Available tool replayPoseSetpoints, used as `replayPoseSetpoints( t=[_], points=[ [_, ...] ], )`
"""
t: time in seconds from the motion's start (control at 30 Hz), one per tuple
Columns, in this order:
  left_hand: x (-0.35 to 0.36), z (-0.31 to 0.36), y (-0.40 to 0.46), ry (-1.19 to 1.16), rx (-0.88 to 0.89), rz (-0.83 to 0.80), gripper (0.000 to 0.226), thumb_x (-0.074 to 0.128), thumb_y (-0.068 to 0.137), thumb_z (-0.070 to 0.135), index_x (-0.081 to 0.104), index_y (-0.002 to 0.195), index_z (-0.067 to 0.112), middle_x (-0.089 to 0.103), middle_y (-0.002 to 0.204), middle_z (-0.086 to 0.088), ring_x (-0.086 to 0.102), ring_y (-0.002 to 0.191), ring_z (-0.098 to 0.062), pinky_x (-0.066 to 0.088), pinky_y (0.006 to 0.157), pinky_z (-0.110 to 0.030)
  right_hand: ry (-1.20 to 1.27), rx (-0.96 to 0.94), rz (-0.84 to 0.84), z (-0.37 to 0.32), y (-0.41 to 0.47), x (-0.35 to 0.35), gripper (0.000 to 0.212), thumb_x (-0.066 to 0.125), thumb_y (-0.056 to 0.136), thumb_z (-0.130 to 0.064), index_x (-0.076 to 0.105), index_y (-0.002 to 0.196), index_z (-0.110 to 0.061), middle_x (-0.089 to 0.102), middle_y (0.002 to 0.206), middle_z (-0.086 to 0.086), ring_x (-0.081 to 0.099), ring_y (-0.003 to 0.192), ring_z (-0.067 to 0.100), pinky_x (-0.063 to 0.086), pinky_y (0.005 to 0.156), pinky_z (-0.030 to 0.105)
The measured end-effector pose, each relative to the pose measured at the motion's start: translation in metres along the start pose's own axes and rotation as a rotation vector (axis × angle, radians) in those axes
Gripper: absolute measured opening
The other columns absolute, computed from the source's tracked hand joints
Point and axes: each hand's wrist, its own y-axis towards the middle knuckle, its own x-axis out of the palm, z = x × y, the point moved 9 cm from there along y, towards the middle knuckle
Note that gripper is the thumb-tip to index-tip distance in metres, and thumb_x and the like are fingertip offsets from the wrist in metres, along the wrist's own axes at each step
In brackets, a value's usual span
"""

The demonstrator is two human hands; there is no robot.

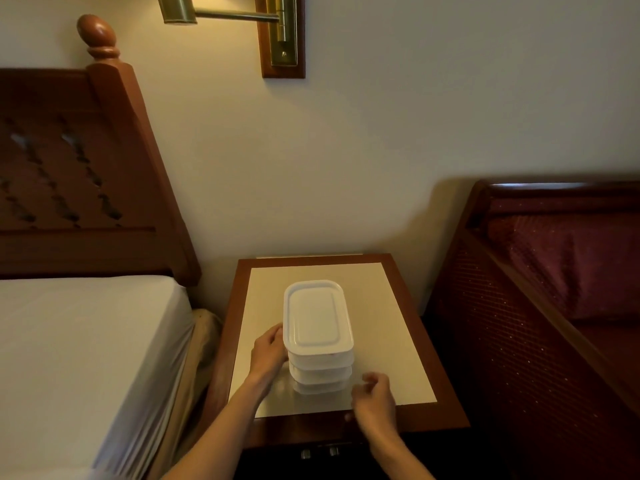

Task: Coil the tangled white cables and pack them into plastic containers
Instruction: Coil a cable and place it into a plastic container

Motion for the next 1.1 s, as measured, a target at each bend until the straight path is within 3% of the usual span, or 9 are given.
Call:
replayPoseSetpoints(
  t=[0.1, 0.2, 0.3, 0.4, 0.53, 0.63, 0.83, 1.1],
  points=[
    [0.014, 0.008, 0.004, -0.047, -0.027, -0.139, 0.014, 0.065, 0.09, 0.012, 0.073, 0.092, 0.024, 0.074, 0.088, 0.004, 0.068, 0.084, -0.016, 0.052, 0.062, -0.02, 0.152, 0.172, -0.246, 0.023, -0.023, 0.035, 0.015, 0.057, 0.096, -0.016, 0.05, 0.107, -0.009, 0.06, 0.093, 0.014, 0.062, 0.064, 0.023, 0.06, 0.06, 0.037],
    [0.008, -0.009, 0.007, 0.043, -0.025, -0.115, 0.018, 0.063, 0.091, 0.009, 0.072, 0.093, 0.023, 0.073, 0.091, 0.003, 0.066, 0.084, -0.013, 0.05, 0.061, -0.018, 0.18, 0.16, -0.361, 0.019, -0.026, 0.057, 0.022, 0.058, 0.096, -0.025, 0.053, 0.106, -0.007, 0.06, 0.086, 0.014, 0.063, 0.065, 0.024, 0.06, 0.064, 0.038],
    [-0.008, -0.03, 0.009, -0.024, -0.036, -0.044, 0.018, 0.065, 0.091, 0.014, 0.072, 0.107, 0.016, 0.073, 0.103, -0.005, 0.07, 0.086, -0.018, 0.059, 0.064, -0.025, 0.108, 0.12, -0.322, 0.011, -0.01, 0.054, 0.022, 0.057, 0.096, -0.024, 0.055, 0.107, -0.005, 0.064, 0.089, 0.015, 0.065, 0.067, 0.022, 0.06, 0.062, 0.036],
    [-0.03, -0.044, 0.007, -0.047, -0.056, 0.065, 0.011, 0.066, 0.091, 0.018, 0.068, 0.102, 0.018, 0.07, 0.105, -0.006, 0.07, 0.087, -0.024, 0.062, 0.067, -0.038, -0.013, 0.092, -0.324, -0.004, 0.007, 0.052, 0.017, 0.047, 0.099, -0.02, 0.054, 0.106, -0.006, 0.066, 0.095, 0.015, 0.066, 0.073, 0.023, 0.06, 0.058, 0.033],
    [-0.048, -0.066, 0.005, -0.039, -0.108, 0.094, 0.026, 0.065, 0.09, 0.017, 0.061, 0.116, 0.019, 0.064, 0.112, -0.007, 0.066, 0.092, -0.028, 0.059, 0.055, -0.037, -0.081, 0.035, -0.294, -0.034, 0.036, 0.057, 0.018, 0.043, 0.098, -0.019, 0.055, 0.099, -0.005, 0.068, 0.094, 0.017, 0.071, 0.07, 0.029, 0.06, 0.054, 0.035],
    [-0.056, -0.071, 0.012, -0.112, -0.123, 0.103, 0.03, 0.068, 0.088, 0.021, 0.065, 0.117, 0.025, 0.067, 0.112, -0.008, 0.067, 0.092, -0.028, 0.057, 0.054, -0.035, -0.123, -0.021, -0.281, -0.058, 0.057, 0.072, 0.013, 0.05, 0.094, -0.017, 0.058, 0.097, -0.007, 0.069, 0.089, 0.016, 0.072, 0.063, 0.027, 0.059, 0.052, 0.037],
    [-0.065, -0.052, 0.057, -0.036, -0.101, 0.186, 0.043, 0.067, 0.088, 0.039, 0.056, 0.129, 0.032, 0.066, 0.11, -0.003, 0.067, 0.085, -0.025, 0.055, 0.053, -0.031, -0.194, -0.093, -0.248, -0.108, 0.109, 0.105, 0.01, 0.051, 0.091, -0.011, 0.061, 0.088, -0.008, 0.071, 0.083, 0.017, 0.072, 0.063, 0.031, 0.061, 0.056, 0.046],
    [-0.069, -0.03, 0.152, -0.049, -0.042, 0.232, 0.052, 0.072, 0.085, 0.032, 0.055, 0.134, 0.026, 0.07, 0.1, -0.007, 0.068, 0.068, -0.024, 0.049, 0.046, -0.027, -0.262, -0.136, -0.242, -0.167, 0.186, 0.149, 0.011, 0.053, 0.093, -0.009, 0.059, 0.085, -0.015, 0.07, 0.091, 0.015, 0.073, 0.069, 0.031, 0.061, 0.062, 0.046]
  ],
)
